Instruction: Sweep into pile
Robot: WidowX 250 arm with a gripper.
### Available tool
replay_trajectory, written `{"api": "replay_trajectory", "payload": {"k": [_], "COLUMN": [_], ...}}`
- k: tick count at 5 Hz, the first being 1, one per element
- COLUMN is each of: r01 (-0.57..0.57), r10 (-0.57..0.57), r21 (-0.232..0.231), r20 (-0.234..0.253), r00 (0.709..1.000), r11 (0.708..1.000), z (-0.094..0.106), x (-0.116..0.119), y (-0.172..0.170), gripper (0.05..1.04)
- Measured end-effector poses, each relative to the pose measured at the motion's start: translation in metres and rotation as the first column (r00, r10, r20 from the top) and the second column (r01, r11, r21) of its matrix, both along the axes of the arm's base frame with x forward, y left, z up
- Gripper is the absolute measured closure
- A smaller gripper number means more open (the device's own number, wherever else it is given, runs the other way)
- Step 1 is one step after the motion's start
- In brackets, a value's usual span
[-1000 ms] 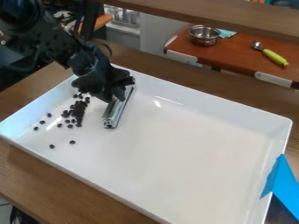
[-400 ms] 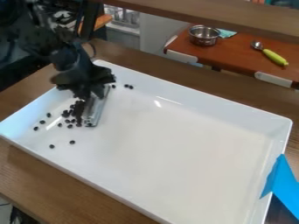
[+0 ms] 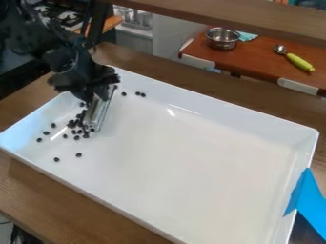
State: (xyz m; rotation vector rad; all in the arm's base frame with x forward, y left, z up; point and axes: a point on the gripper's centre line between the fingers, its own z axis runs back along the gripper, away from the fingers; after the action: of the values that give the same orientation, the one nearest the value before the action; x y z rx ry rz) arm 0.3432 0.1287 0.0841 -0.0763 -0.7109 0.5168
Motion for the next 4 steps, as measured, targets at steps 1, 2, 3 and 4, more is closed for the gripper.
{"api": "replay_trajectory", "payload": {"k": [1, 2, 3, 4], "r01": [0.077, 0.136, 0.132, 0.145], "r10": [-0.076, -0.137, -0.132, -0.140], "r21": [-0.049, -0.049, 0.005, 0.081], "r20": [0.024, -0.006, -0.036, -0.061], "r00": [0.997, 0.991, 0.991, 0.988], "r11": [0.996, 0.989, 0.991, 0.986], "z": [0.016, 0.027, 0.040, 0.041], "x": [0.002, -0.001, -0.006, -0.013], "y": [-0.025, -0.077, -0.129, -0.170], "gripper": [0.754, 0.754, 0.754, 0.754]}}
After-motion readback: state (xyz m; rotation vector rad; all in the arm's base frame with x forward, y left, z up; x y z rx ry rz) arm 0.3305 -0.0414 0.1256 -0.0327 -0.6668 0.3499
